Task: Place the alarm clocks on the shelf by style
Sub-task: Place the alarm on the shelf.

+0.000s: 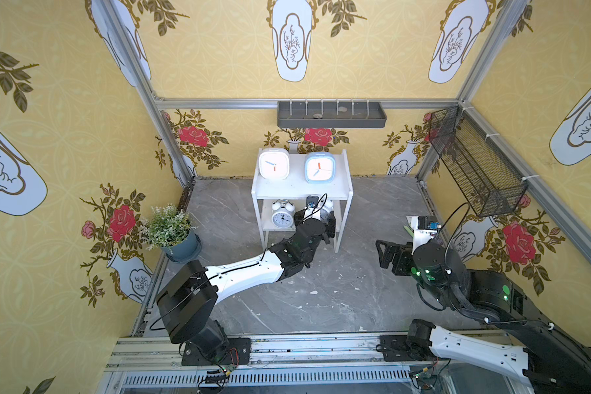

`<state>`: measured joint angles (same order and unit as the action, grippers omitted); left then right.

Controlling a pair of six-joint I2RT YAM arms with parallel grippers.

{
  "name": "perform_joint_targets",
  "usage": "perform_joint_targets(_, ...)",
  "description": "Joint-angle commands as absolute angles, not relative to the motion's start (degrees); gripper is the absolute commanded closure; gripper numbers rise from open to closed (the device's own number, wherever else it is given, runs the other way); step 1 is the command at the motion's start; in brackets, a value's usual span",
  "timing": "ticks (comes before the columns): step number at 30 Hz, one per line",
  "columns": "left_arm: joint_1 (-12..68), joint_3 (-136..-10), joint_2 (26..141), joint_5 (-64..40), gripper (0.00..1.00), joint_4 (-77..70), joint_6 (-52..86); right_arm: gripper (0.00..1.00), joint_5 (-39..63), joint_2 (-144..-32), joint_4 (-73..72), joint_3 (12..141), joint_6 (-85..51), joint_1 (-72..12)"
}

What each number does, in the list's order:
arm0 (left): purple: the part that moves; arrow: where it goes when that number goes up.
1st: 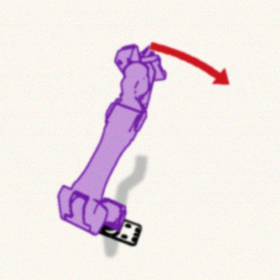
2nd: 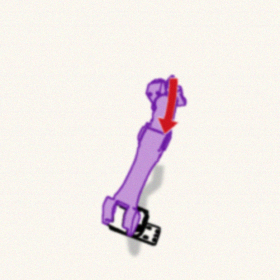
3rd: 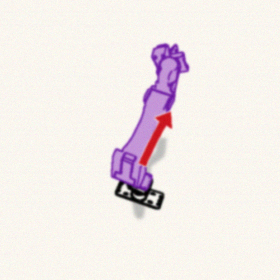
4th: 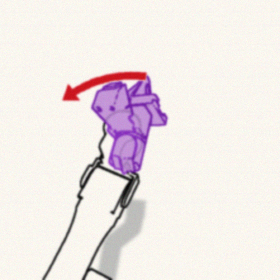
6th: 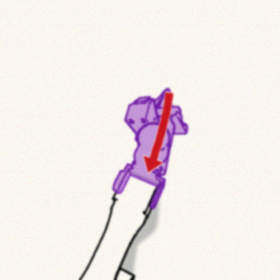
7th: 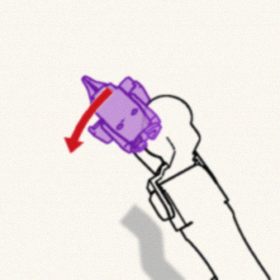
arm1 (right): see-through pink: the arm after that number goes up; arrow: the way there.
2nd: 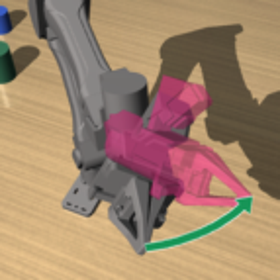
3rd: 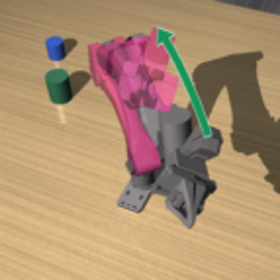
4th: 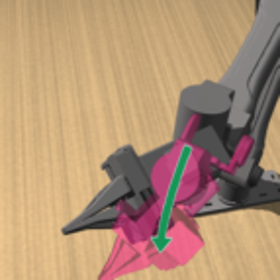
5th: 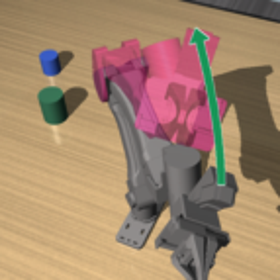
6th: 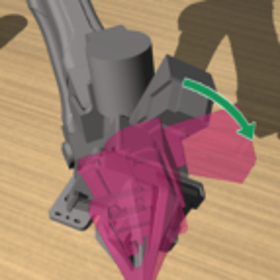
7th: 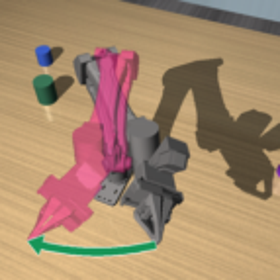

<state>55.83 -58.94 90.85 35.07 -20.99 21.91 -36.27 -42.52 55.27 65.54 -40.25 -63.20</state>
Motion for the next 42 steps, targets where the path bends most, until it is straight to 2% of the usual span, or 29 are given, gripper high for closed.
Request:
perform_joint_targets(1, 55.63, -58.14, 90.8, 34.54, 0.28, -17.5, 24.42, 0.03, -35.92, -42.6, 52.74, 65.44, -39.88, -63.27)
perform_joint_targets(36, 55.74, -57.26, 91.04, 35.44, 0.27, -17.14, 24.6, 0.04, -35.08, -40.56, 52.68, 64.27, -40.3, -63.28)
perform_joint_targets(42, 56.65, -58.14, 91.67, 36.88, 0.22, -17.14, 23.13, 0.04, -34.55, -40.43, 52.02, 64.25, -39.86, -63.28)
